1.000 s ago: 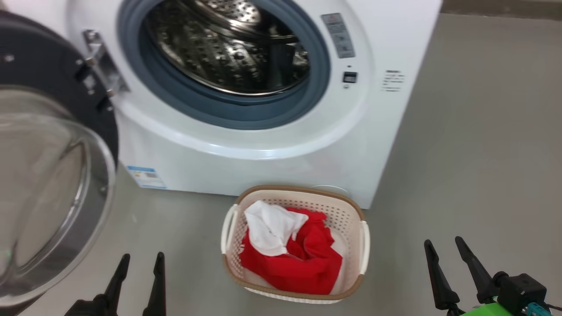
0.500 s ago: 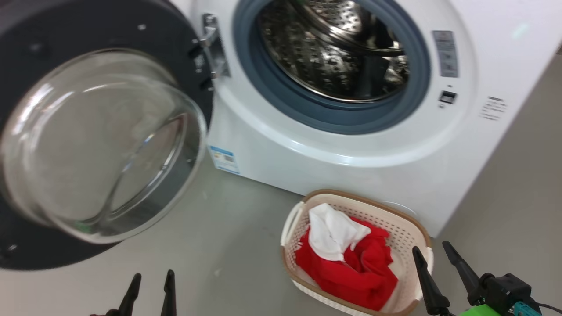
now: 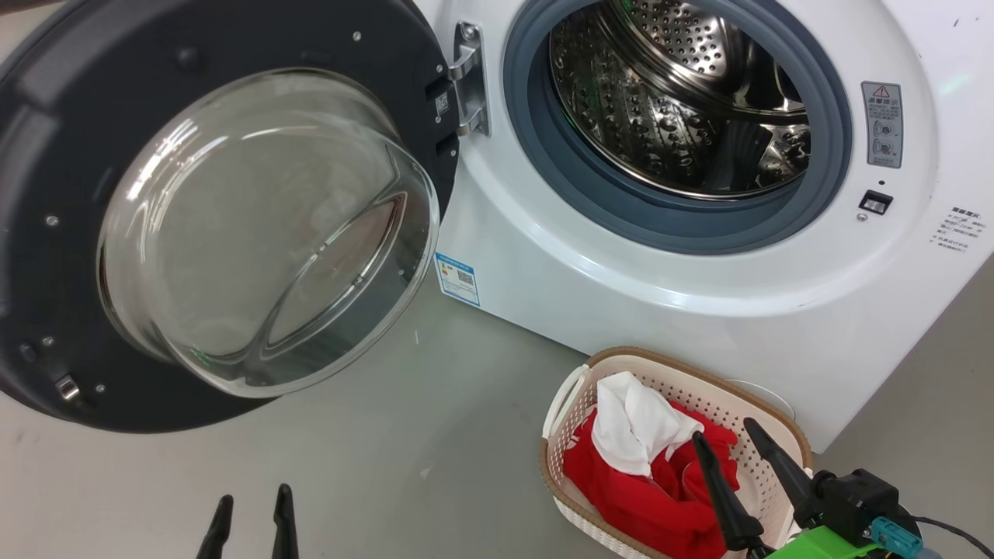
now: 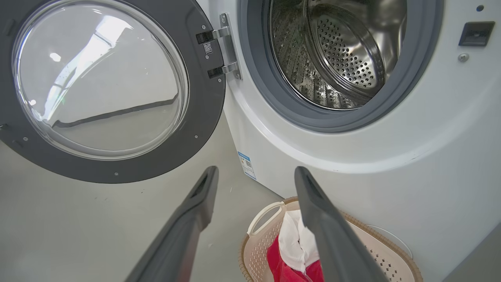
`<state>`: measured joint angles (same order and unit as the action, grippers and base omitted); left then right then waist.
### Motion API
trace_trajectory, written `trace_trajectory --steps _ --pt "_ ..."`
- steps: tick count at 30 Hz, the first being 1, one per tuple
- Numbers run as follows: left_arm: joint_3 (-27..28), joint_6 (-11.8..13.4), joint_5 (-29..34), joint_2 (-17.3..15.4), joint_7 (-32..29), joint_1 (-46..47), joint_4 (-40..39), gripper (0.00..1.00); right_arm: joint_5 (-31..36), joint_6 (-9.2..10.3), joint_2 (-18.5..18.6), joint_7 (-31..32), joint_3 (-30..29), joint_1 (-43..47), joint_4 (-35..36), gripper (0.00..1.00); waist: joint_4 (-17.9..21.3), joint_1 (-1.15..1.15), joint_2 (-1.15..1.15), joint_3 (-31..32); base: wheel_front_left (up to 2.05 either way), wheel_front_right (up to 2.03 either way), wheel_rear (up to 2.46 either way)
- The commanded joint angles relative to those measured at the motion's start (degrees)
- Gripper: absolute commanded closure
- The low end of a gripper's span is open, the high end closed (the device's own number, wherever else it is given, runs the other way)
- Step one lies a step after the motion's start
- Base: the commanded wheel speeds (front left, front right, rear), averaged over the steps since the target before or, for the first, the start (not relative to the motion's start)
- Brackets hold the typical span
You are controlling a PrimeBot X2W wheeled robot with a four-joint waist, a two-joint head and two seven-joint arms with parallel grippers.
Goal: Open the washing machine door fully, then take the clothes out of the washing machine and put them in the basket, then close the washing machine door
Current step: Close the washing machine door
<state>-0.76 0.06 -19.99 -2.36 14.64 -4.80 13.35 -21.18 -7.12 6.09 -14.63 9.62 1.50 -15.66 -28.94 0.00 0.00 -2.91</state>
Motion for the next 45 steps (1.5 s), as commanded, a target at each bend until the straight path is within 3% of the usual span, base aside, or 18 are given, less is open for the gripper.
trace_trajectory --steps 1,3,4,6,14,18,24,27,34,39,45 --pt "1.9 0.3 -0.6 -0.5 0.4 0.6 -1.8 0.0 -0.4 -0.36 0.8 -0.4 1.4 -2.1 1.1 0.0 0.0 0.0 0.0 0.0 0.0 0.0 0.0" --pt "2.2 0.0 -1.3 -0.5 0.4 0.8 -2.5 0.0 -0.5 -0.36 0.8 -0.4 1.4 -2.1 1.0 0.0 0.1 0.0 0.0 0.1 0.0 0.0 0.0" --pt "2.5 -0.1 -1.8 -0.5 0.4 1.0 -3.0 0.41 -0.5 -0.36 0.8 -0.4 1.4 -2.0 1.0 0.0 0.1 0.0 0.0 0.1 0.0 0.0 0.0" --pt "3.4 -0.8 -2.6 -0.5 0.4 1.5 -4.5 0.98 -0.5 -0.36 0.7 -0.4 1.3 -1.8 1.0 0.0 0.2 0.0 0.0 0.3 0.0 0.0 0.0" --pt "12.3 -5.2 0.4 -1.2 0.4 7.9 -14.5 1.0 -0.5 -0.36 -0.1 -0.4 0.8 -0.6 1.3 0.0 0.3 0.0 0.0 0.8 0.0 0.0 0.0" --pt "15.1 -6.4 1.3 -3.6 0.4 12.1 -18.2 1.0 -0.4 -0.36 -0.5 -0.4 0.4 -0.2 1.5 0.0 0.3 0.0 0.0 0.8 0.0 0.0 0.0" --pt "19.2 -7.3 -0.9 -11.0 0.4 24.3 -18.2 1.0 0.0 -0.36 -1.0 -0.4 -0.4 0.0 1.9 0.0 0.2 0.0 0.0 0.0 0.0 0.0 0.0" --pt "20.1 -7.5 -2.3 -15.3 0.4 30.7 -15.0 1.0 0.1 -0.36 -1.1 -0.4 -1.0 0.1 2.0 0.0 0.3 0.0 0.0 -0.4 0.0 0.0 0.0" --pt "20.1 -7.5 -16.0 -24.5 -0.4 44.6 3.2 1.0 1.1 -0.36 -1.3 -0.4 -2.0 0.0 2.8 0.0 1.0 0.0 0.0 -2.8 0.0 0.0 0.0" --pt "18.7 -7.5 -27.3 -30.0 -7.3 52.1 18.4 1.0 1.6 -0.36 -1.0 -0.4 -2.2 -1.2 3.0 0.0 1.5 0.0 0.0 -5.1 0.0 0.0 0.0" --pt "16.7 -7.5 -36.2 -34.2 -18.4 57.8 32.9 1.0 2.0 -0.36 -0.9 -0.4 -1.8 -2.4 2.6 0.0 2.1 0.0 0.0 -6.8 0.0 0.0 0.0"
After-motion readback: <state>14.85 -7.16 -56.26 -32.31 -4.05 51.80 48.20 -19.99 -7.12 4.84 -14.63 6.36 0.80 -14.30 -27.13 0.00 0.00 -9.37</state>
